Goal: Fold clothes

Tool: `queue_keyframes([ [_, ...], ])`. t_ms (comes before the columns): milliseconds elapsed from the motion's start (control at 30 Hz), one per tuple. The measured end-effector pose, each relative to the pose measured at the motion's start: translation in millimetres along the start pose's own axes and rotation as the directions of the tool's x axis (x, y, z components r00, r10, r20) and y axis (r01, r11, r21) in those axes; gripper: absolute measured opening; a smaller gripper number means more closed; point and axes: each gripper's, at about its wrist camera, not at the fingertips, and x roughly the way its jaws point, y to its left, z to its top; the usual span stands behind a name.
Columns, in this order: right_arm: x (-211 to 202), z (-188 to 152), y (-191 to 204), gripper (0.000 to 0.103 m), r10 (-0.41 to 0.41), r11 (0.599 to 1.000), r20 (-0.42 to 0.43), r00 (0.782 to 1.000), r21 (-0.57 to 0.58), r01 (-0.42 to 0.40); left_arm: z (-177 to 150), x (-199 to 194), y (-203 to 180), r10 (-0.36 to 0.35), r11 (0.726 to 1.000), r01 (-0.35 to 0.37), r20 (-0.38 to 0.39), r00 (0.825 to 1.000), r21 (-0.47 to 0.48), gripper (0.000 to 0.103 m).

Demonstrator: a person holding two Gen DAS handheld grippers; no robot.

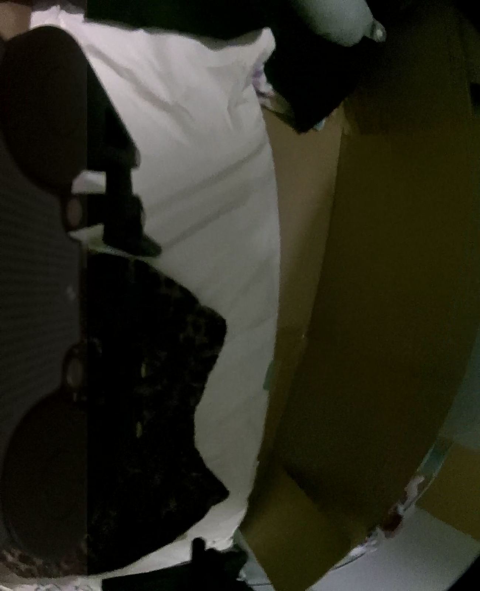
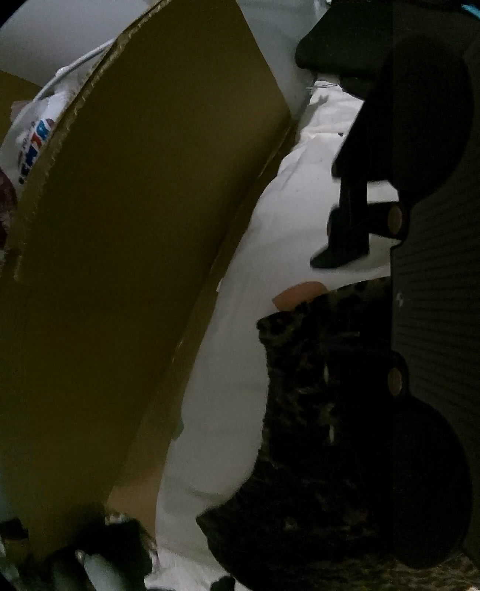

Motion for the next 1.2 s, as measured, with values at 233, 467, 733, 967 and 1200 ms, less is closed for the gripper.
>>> queue_keyframes([
  [233, -43.5, -12.3, -17.9, 0.052, 0.038, 0.999, -0.013, 0.999, -0.032, -0.038, 39.0, -47.3, -11.0, 0.008, 0.998, -0.007, -0.016, 1.0, 0.061, 0.05],
  [467, -101.7, -23.1, -32.1, 0.052, 0.104, 0.994, 0.011, 0.995, -0.024, -0.104, 90.6, -120.1, -48.8, 0.059, 0.994, -0.061, 0.026, 0.998, 0.095, 0.05],
  [733, -166.0, -49.9, -35.7, 0.052, 0.189, 0.981, 0.009, 0.982, -0.045, -0.188, 84.5, -170.5, -100.6, 0.043, 0.998, -0.045, 0.039, 0.998, 0.035, 0.05],
  [967, -196.1, -97.3, -40.7, 0.052, 0.244, 0.969, -0.006, 0.97, -0.044, -0.244, 33.8, -187.4, -146.4, 0.004, 0.998, -0.001, 0.03, 1.0, -0.071, 0.05],
  [1200, -202.5, -146.5, -42.8, 0.052, 0.273, 0.962, 0.02, 0.962, -0.031, -0.272, -24.6, -183.1, -188.8, -0.001, 0.996, 0.002, 0.011, 1.0, -0.094, 0.051],
])
